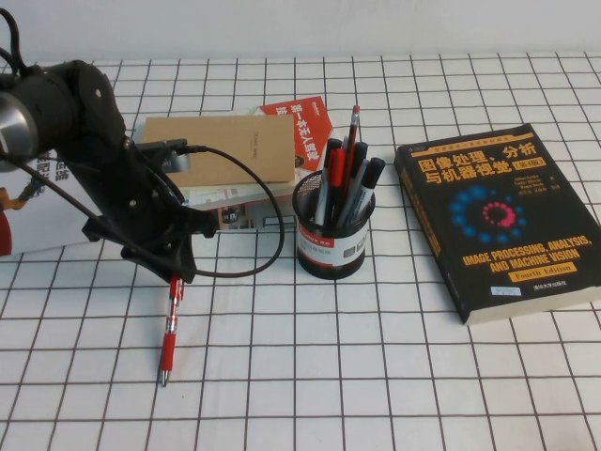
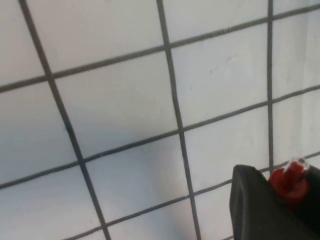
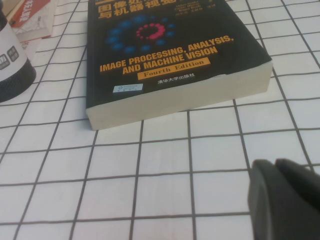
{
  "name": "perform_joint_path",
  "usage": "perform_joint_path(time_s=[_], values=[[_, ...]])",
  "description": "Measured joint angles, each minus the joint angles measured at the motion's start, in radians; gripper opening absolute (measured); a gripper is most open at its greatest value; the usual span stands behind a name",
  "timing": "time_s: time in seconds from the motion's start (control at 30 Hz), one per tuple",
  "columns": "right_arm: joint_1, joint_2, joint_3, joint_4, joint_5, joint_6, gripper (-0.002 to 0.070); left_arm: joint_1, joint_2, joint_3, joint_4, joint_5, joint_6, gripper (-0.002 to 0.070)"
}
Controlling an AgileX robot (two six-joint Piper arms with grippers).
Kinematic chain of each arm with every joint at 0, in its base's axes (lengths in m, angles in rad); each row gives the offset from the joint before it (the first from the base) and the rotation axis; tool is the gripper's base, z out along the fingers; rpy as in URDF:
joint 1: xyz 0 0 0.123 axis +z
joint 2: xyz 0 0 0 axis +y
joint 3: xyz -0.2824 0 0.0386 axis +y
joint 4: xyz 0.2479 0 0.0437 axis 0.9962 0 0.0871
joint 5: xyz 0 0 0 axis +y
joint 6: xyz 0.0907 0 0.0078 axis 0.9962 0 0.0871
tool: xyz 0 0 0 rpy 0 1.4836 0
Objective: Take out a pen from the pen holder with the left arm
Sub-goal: 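Take a marker out of the pen holder and lay it on the table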
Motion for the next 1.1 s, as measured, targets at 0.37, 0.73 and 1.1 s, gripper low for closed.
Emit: perform_joint_path(time_s=[0.37,0.73,1.1], values=[[0.0,0.0,0.0,0.0,0.0,0.0,-0.002,0.0,0.001,0.0,0.03,-0.078,-0.031,0.0216],[0.0,0.0,0.0,0.0,0.0,0.0,-0.002,0.0,0.001,-0.006,0.042,-0.068,-0.029,0.0246],[0.0,0.0,0.0,0.0,0.0,0.0,-0.002,0.0,-0.297,0.003,0.048,-0.187,0.099,0.0009]])
